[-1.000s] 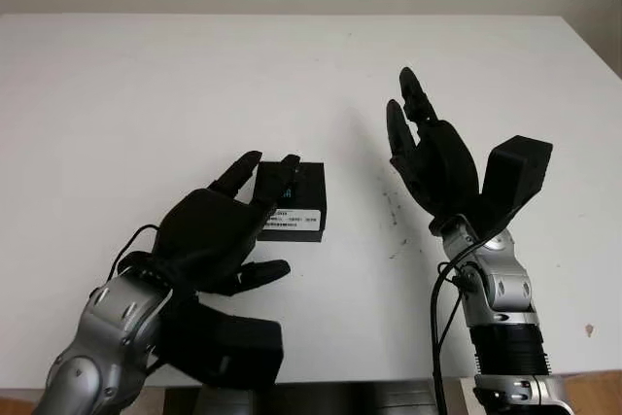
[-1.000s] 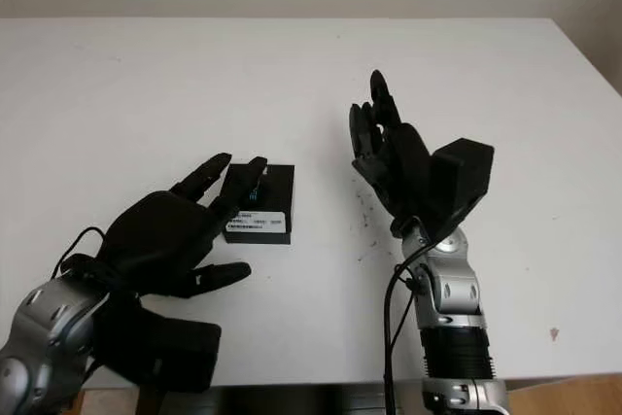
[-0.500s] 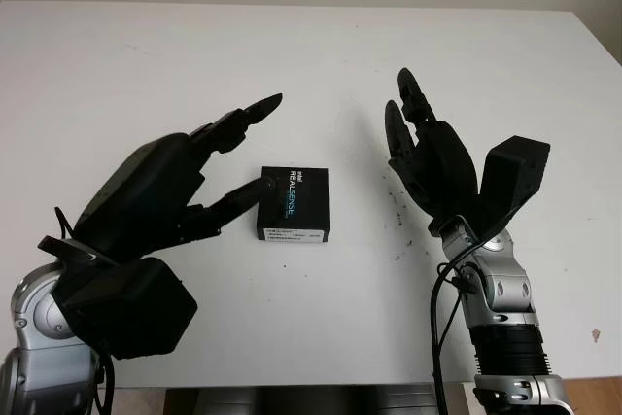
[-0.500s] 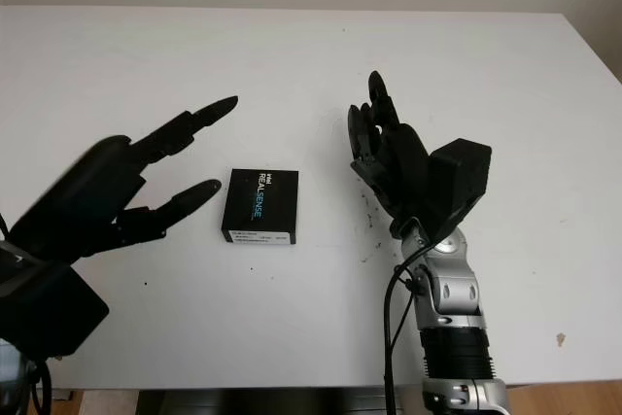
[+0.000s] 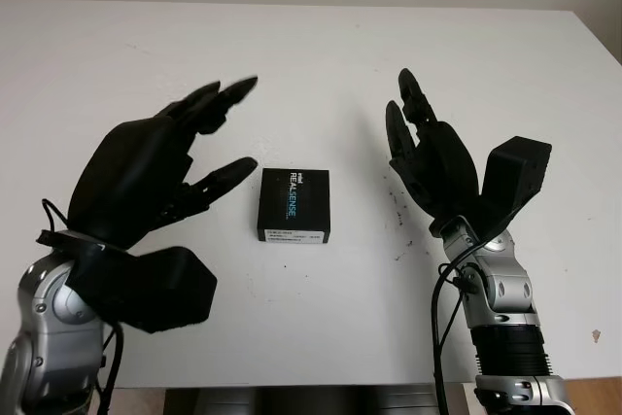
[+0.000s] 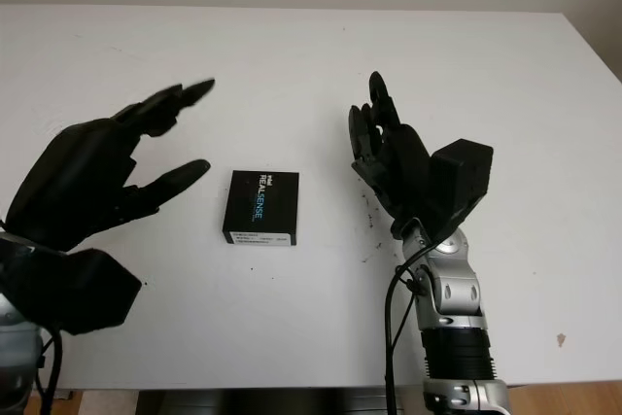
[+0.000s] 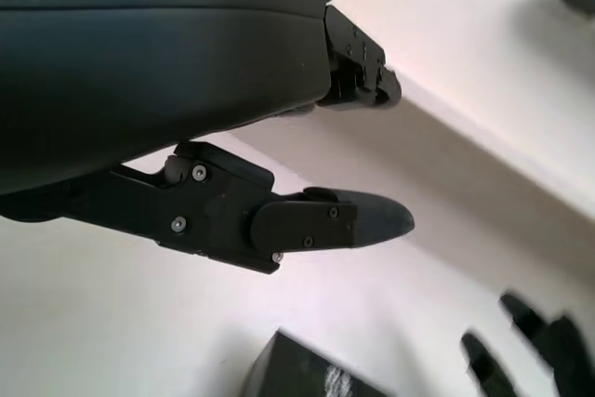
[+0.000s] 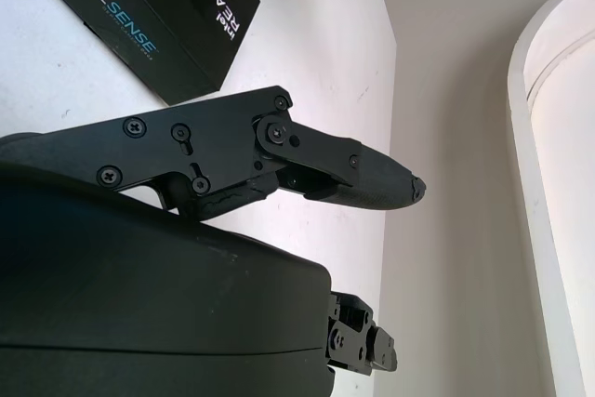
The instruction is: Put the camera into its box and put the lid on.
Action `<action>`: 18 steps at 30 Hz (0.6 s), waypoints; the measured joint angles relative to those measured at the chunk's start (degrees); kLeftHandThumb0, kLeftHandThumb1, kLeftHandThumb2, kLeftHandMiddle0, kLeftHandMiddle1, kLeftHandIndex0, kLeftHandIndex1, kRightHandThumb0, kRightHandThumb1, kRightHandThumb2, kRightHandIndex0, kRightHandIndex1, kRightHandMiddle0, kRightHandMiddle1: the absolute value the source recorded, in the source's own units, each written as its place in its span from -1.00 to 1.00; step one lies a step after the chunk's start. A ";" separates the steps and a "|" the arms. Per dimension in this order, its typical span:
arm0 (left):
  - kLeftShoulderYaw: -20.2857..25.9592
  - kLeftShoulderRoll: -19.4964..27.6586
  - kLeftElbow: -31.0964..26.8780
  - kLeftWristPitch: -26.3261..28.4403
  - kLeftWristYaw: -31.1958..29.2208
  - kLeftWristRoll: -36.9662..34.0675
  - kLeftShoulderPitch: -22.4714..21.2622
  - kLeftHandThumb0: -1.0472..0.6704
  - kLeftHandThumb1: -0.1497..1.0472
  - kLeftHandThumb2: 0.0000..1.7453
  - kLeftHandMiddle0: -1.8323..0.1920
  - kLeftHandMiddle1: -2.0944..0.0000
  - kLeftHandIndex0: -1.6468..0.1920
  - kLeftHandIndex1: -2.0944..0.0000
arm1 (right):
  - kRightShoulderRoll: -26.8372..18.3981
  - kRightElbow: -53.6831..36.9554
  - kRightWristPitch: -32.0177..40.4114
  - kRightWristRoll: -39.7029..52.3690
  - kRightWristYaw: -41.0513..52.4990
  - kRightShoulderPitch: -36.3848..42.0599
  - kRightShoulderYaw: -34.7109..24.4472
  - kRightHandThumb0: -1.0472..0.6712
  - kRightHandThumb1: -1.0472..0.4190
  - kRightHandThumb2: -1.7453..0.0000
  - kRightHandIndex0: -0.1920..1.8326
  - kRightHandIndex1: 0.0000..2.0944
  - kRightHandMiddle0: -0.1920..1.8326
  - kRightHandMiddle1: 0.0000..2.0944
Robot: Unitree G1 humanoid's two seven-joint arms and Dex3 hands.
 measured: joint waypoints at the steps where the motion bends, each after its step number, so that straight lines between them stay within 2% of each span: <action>1: 1.04 -0.81 1.60 0.65 0.05 -3.31 -1.09 -0.46 1.00 -0.49 0.89 0.98 0.86 0.99 | 0.00 -0.02 0.00 -0.01 -0.22 -0.01 0.00 -0.48 -1.00 0.29 -0.99 -0.96 -0.98 -0.95; 4: 3.93 -2.69 5.76 2.58 -0.02 -13.31 -4.16 -0.50 1.00 -0.42 0.98 0.99 0.97 1.00 | -0.01 -0.20 -0.06 -0.03 -0.40 -0.01 -0.14 -0.47 -1.00 0.27 -1.00 -0.96 -0.99 -0.95; 8: 6.62 -5.30 11.76 3.30 0.16 -23.72 -7.03 -0.59 1.00 -0.41 1.00 1.00 1.00 1.00 | 0.02 -1.11 -0.14 0.15 -0.50 -0.15 -0.17 -0.47 -1.00 0.24 -1.00 -0.97 -1.00 -0.96; 14: 7.56 -6.57 20.88 1.77 1.02 -29.65 -8.59 -0.62 1.00 -0.29 1.00 1.00 1.00 1.00 | 0.56 -1.55 -3.81 -1.38 -2.03 -0.33 0.31 -0.55 -1.00 0.26 -1.00 -1.00 -1.00 -0.99; 18: 8.11 -8.07 27.67 -2.77 0.72 -33.48 -9.60 -0.64 1.00 -0.27 1.00 1.00 1.00 1.00 | 0.72 -1.40 -4.83 -2.87 -3.23 -0.65 0.90 -0.59 -1.00 0.24 -1.00 -1.00 -1.00 -1.00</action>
